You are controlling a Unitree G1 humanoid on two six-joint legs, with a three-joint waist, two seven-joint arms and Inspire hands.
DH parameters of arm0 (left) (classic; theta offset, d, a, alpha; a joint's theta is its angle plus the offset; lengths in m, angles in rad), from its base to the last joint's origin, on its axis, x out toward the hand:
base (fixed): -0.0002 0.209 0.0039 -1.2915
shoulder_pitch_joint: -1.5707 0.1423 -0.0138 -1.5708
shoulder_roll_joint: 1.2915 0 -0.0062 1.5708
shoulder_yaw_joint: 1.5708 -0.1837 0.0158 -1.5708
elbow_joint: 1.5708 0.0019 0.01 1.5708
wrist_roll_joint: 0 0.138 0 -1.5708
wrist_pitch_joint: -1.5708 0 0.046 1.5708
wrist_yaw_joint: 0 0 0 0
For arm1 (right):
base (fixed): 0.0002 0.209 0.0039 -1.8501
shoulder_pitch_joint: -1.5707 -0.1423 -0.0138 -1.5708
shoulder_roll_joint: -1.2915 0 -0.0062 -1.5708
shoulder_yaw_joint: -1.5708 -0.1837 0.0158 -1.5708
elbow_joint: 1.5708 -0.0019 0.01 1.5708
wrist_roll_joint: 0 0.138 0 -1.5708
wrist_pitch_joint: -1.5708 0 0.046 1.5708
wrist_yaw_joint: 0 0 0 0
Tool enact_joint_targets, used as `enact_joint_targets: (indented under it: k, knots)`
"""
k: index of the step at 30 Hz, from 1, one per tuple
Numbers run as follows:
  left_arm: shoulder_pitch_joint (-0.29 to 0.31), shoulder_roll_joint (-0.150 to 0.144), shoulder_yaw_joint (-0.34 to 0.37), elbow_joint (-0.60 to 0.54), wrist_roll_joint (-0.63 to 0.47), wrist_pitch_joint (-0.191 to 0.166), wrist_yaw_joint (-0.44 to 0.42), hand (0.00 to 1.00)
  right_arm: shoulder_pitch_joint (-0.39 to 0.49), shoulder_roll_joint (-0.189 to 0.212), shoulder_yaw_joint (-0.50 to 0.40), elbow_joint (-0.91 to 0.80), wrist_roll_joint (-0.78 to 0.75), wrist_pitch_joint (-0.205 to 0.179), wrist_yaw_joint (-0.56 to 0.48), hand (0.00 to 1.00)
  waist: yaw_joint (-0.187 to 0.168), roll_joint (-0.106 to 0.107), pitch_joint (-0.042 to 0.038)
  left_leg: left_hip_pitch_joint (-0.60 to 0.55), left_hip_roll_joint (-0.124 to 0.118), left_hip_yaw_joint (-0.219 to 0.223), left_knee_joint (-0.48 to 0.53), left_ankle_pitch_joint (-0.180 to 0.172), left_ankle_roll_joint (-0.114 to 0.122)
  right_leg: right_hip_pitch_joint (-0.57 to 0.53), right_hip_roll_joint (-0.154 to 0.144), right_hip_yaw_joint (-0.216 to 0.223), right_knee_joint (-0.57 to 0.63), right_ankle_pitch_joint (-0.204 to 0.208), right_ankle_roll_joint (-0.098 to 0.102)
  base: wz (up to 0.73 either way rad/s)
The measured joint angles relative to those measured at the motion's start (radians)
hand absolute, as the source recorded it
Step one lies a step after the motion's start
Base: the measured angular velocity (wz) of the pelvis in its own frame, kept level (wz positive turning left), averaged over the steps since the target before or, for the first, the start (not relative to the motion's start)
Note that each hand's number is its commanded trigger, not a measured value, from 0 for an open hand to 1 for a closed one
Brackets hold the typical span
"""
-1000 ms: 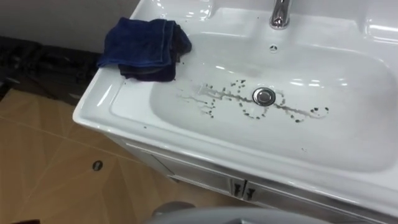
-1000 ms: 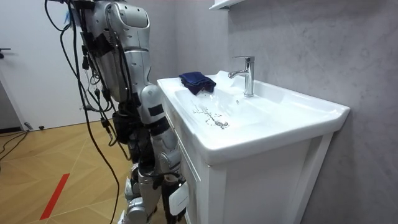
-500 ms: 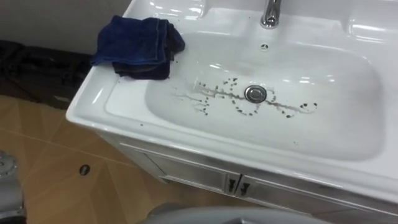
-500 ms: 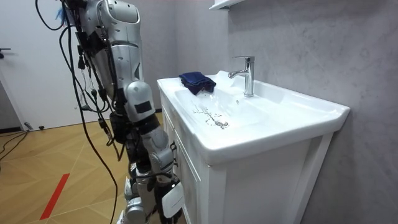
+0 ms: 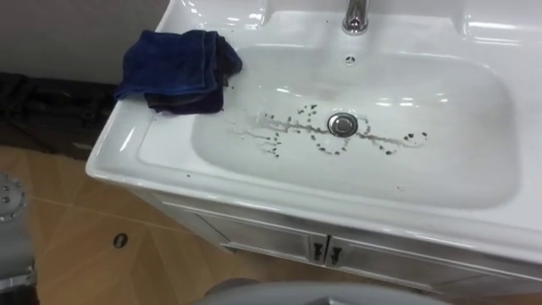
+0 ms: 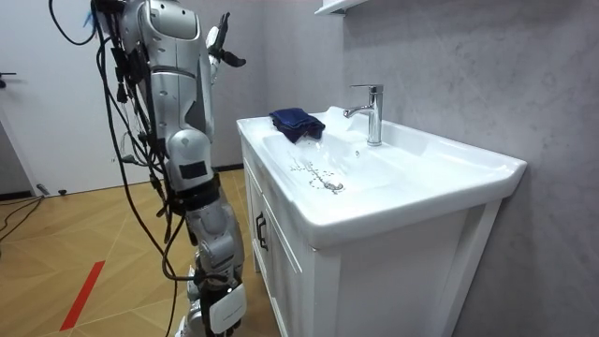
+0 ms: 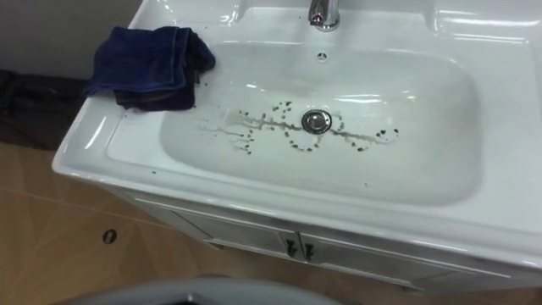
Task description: Wipe basin
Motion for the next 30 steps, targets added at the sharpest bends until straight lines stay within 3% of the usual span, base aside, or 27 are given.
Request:
enact_joint_targets:
  k: [4,8,12,16,17,21,30]
  knots:
    - [0.000,0.000,-0.007,-0.008,-0.002,-0.006,-0.003,0.00,0.000,0.001,0.003,0.000,-0.006,-0.002,0.014,0.00,-0.020,-0.016,0.0015,0.003,0.000,0.007,-0.002,0.000,0.000,0.000,0.000,0.012,-0.003,0.000,0.000,-0.02]
    - [0.004,0.000,-0.060,-0.008,-0.001,-0.013,-0.020,0.00,0.002,0.004,0.003,-0.002,-0.005,-0.007,0.021,0.00,-0.022,-0.034,0.0044,0.018,0.004,0.027,-0.018,0.000,0.000,-0.001,0.002,0.035,-0.003,0.000,0.000,-0.16]
    - [0.004,0.000,-0.116,-0.007,-0.001,-0.014,-0.042,0.00,0.002,0.008,0.000,-0.009,-0.005,-0.007,0.021,0.00,-0.044,-0.040,-0.0007,0.020,0.006,0.028,-0.022,0.000,0.000,-0.002,0.003,0.038,-0.001,0.000,0.000,-0.02]
    - [0.004,-0.006,-0.201,0.043,-0.001,-0.016,-0.064,0.00,-0.004,0.020,0.000,-0.007,-0.013,-0.005,0.023,0.00,-0.068,-0.034,0.0003,0.027,0.007,0.028,-0.025,0.000,0.000,0.000,0.004,0.048,-0.001,0.001,-0.001,-0.02]
    - [0.004,-0.008,-0.226,0.072,-0.001,-0.016,-0.079,0.00,-0.006,0.021,0.000,-0.007,-0.014,-0.005,0.030,0.00,-0.075,-0.038,0.0057,0.027,0.007,0.029,-0.025,0.000,0.000,0.000,0.005,0.053,-0.001,0.001,-0.001,-0.03]
    - [0.004,-0.027,-0.305,0.103,-0.002,-0.013,-0.123,0.00,-0.006,0.026,0.000,-0.006,-0.013,0.000,0.042,0.00,-0.094,-0.029,0.0057,0.027,0.007,0.033,-0.024,0.000,0.000,-0.003,0.005,0.064,-0.001,0.001,-0.001,-0.05]
    - [0.000,-0.035,-0.356,0.103,-0.007,-0.019,-0.173,0.00,-0.025,0.026,0.002,0.009,-0.014,0.005,0.041,0.00,-0.110,-0.030,0.0040,0.040,0.015,0.057,-0.033,0.001,-0.001,-0.006,0.012,0.088,-0.001,0.008,-0.005,-0.09]
